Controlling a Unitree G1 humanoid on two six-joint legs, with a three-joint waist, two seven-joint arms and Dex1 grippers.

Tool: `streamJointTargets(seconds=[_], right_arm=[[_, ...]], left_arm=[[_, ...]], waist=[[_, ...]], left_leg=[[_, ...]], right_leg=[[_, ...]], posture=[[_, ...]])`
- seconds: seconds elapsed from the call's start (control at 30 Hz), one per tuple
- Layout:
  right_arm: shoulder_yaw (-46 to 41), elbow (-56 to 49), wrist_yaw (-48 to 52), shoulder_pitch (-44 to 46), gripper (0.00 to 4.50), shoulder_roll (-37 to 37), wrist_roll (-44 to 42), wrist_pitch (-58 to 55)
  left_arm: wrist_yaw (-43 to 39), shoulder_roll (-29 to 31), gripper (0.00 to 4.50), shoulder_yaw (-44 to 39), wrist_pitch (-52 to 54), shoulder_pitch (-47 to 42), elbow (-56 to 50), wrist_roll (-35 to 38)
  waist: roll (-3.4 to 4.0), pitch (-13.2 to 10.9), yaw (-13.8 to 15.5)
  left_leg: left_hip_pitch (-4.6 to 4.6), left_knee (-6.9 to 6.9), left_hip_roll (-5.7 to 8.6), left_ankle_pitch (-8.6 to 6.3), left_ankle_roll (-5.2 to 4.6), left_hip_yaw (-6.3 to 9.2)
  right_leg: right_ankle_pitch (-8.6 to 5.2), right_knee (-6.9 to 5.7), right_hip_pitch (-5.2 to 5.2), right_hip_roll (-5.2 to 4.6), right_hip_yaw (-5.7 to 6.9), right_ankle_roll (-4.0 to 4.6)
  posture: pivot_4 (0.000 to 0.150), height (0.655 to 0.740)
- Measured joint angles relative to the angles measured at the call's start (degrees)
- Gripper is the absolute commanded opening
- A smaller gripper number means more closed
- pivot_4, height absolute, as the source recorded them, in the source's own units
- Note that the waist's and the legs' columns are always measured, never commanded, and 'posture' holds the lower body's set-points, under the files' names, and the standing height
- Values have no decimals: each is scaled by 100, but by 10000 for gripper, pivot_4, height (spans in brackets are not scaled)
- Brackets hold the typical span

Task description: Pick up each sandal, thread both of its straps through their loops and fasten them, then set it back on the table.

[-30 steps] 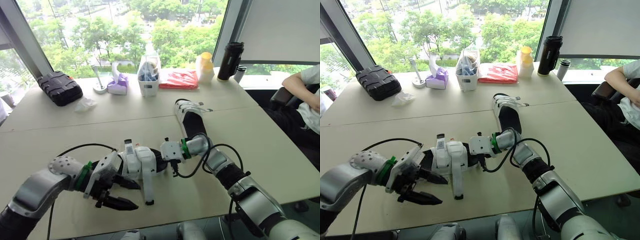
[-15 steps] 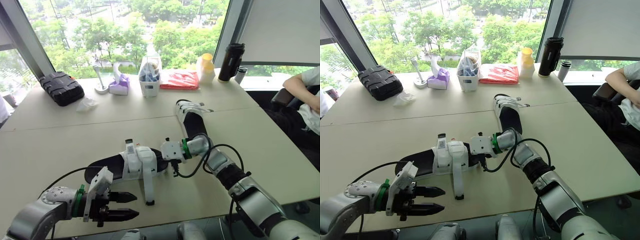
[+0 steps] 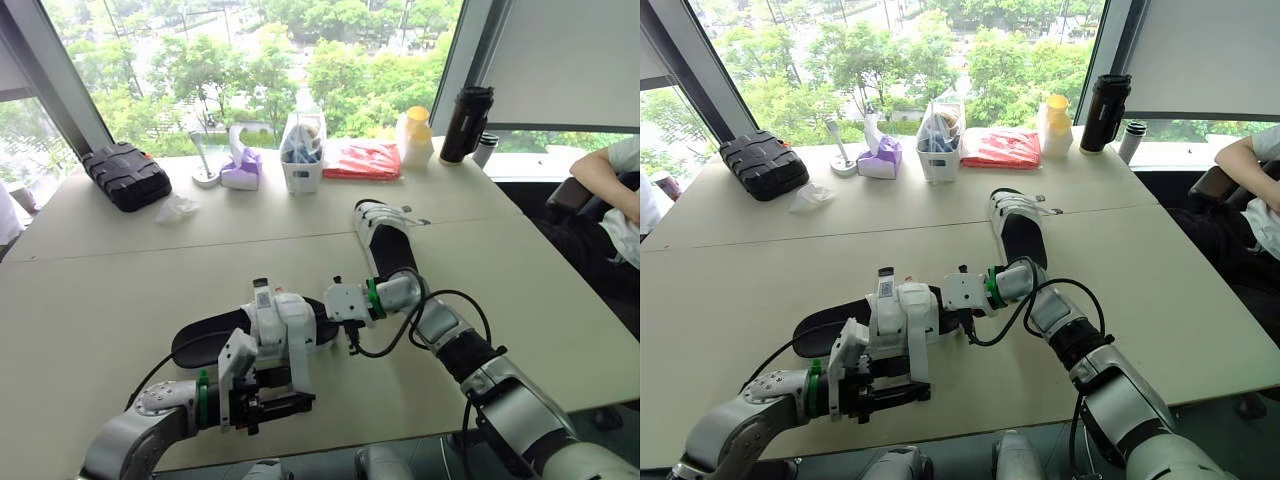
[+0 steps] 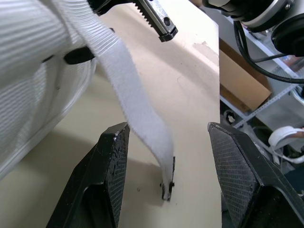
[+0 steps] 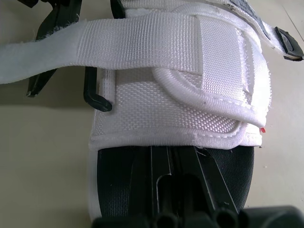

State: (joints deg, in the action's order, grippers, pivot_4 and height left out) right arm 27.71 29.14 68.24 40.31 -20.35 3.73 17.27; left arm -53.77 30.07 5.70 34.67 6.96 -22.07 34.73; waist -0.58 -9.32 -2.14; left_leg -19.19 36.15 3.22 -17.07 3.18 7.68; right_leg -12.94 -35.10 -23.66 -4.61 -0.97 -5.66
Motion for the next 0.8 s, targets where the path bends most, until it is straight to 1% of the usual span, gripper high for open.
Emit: streamJointTargets(seconds=[0.27,0.3,0.37,0.4,0.43,0.47,0.5,0.57,0.63,0.7,0.77,0.8], right_arm=[[0,-22,-2,-4,0,-11,1,-26],[0,-22,-4,-4,0,-11,1,-26],[0,-22,-5,-4,0,-11,1,-26],[0,-22,-5,-4,0,-11,1,-26],[0,-22,-5,-2,0,-11,1,-26],[0,-22,-5,-2,0,-11,1,-26],[0,-22,-5,-2,0,-11,2,-26],[0,-21,-8,9,0,-11,5,-26],[1,-21,-12,21,0,-10,5,-25],[2,-21,-12,28,0,-9,6,-25],[4,-14,-13,38,0,-5,9,-23],[6,-11,-13,43,0,-5,13,-20]], left_arm=[[379,-385,26878,23,108,-118,-1,99],[418,-412,24565,23,122,-120,-3,103],[450,-415,18162,20,151,-119,-6,108],[468,-416,13448,20,166,-119,-6,121],[495,-419,7408,14,212,-118,-7,163],[516,-424,2342,13,233,-114,-14,215],[534,-437,564,9,250,-114,-35,259],[595,-442,564,-55,381,-111,-67,430],[691,-443,564,-237,622,-107,-125,754],[780,-424,564,-574,1007,-118,-186,1431],[709,-96,564,-975,1406,-192,-236,2115],[653,91,564,-1134,1524,-242,-247,2294]], waist=[[0,0,1],[0,0,1],[0,0,2],[0,0,1],[0,0,1],[0,0,1],[0,0,2],[0,0,2],[0,0,0],[-1,0,-2],[-1,0,-5],[1,-1,-5]], left_leg=[[-1,1,0,0,-1,0],[-1,1,0,0,-1,0],[-1,1,0,0,-1,1],[-1,1,0,0,-1,0],[-1,1,0,0,-1,0],[-2,1,0,0,-1,0],[-1,1,0,0,-1,0],[-1,1,0,0,-1,1],[-1,1,0,0,-1,2],[-2,2,-1,0,-1,4],[-3,1,-1,0,0,10],[-4,1,-1,0,0,11]], right_leg=[[-1,1,0,-1,1,-2],[-1,1,0,0,1,-2],[-1,1,0,0,2,-2],[-1,1,0,0,1,-2],[-1,1,1,0,1,-2],[-1,1,0,0,1,-2],[-1,1,1,0,1,-2],[-2,1,1,0,2,-2],[-2,1,0,0,2,-3],[-2,1,0,0,3,-3],[-2,-1,-1,2,10,-3],[-2,0,-1,2,12,-3]], posture=[[1500,7400],[1500,7400],[1500,7400],[1500,7400],[1500,7400],[1500,7400],[1500,7400],[1500,7400],[1500,7400],[1500,7400],[1500,7400],[1500,7400]])
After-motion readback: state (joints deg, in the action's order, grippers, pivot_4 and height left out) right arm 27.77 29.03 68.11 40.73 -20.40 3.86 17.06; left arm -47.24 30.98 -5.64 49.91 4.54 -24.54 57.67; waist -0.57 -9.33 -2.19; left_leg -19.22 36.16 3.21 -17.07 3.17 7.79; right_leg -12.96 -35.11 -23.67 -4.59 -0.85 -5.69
